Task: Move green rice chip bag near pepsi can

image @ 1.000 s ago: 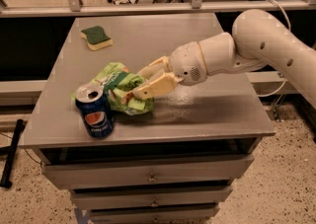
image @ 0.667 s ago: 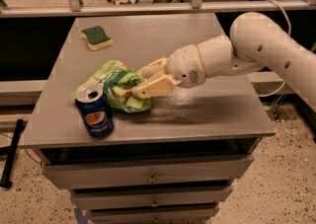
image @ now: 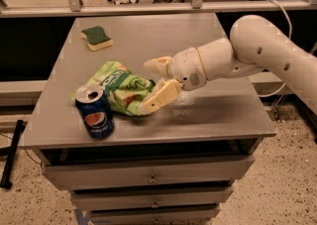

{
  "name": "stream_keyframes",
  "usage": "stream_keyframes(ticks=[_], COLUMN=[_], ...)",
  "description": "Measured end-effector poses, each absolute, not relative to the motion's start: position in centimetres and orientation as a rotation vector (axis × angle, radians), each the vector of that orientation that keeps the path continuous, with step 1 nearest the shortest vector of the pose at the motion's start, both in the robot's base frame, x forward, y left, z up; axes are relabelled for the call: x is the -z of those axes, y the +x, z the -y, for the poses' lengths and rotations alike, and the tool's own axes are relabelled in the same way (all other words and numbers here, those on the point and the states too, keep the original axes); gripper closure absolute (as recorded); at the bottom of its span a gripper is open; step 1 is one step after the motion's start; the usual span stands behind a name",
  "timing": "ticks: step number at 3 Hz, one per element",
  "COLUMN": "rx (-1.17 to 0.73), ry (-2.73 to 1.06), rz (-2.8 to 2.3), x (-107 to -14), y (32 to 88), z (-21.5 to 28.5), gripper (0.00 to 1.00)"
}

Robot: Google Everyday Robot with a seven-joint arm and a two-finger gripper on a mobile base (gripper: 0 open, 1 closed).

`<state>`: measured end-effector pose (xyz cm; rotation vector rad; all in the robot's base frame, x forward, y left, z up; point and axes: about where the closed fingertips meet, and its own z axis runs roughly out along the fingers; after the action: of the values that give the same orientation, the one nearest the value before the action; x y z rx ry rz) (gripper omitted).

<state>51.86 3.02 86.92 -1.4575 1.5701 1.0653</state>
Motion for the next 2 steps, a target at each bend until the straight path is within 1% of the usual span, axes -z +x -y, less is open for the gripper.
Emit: stream_keyframes(ticks=[1, 2], rx=[-1.043, -0.965], ry=[-1.466, -1.478], rz=[-1.588, -1.630], x=[-86.6, -86.7], y=[52.2, 53.7], z=[-2.0, 2.1], gripper=[0.00, 0.00])
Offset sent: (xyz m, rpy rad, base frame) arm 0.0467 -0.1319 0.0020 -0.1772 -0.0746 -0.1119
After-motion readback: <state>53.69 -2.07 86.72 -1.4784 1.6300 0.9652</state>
